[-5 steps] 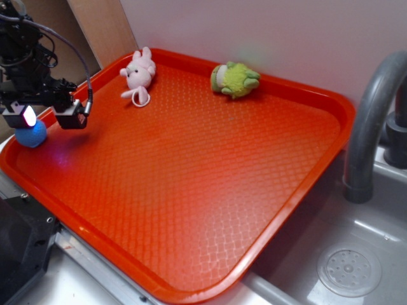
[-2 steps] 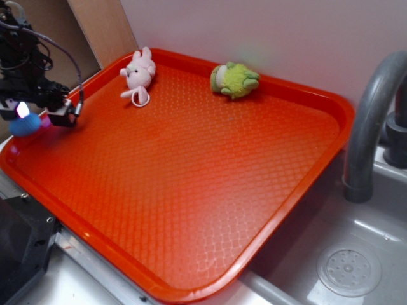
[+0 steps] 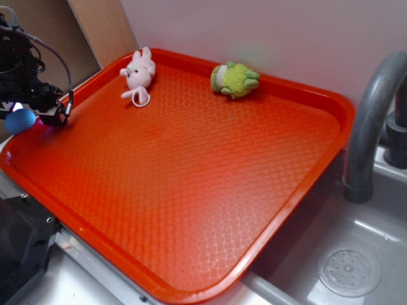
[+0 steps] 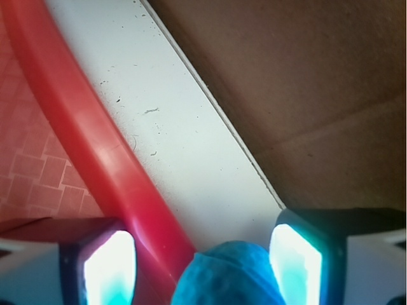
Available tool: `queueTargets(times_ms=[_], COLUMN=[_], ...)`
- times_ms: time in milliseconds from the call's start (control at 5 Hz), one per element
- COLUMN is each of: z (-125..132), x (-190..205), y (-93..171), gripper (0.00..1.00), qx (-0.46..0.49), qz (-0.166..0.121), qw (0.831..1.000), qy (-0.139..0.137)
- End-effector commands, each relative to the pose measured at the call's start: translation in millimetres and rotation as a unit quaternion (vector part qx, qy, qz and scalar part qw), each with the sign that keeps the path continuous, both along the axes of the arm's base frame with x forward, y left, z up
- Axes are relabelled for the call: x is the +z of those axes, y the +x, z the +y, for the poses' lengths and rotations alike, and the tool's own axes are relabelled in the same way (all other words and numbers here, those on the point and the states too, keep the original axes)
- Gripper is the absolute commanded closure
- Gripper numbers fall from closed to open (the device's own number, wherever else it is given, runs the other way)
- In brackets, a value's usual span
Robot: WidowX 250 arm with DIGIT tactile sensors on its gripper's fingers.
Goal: Grab the blue ball.
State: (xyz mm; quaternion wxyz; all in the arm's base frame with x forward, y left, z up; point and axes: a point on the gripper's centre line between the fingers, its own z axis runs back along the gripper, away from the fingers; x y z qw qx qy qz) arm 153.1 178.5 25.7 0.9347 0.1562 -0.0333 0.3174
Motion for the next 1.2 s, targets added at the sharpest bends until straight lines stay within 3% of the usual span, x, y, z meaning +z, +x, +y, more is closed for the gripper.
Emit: queueTargets(times_ms=[0, 600, 1000], z=[-15.7, -90.9, -123.0], x=[19.4, 93.8, 131.1], y=[-8.3, 3.4, 14.4], gripper=[1.00, 1.00, 1.00], qx=[-0.027, -0.166, -0.228], qz=[-0.010, -0.049, -0.088], qw=[1.000, 0.983, 0.967], qy=[-0.010, -0.063, -0.072])
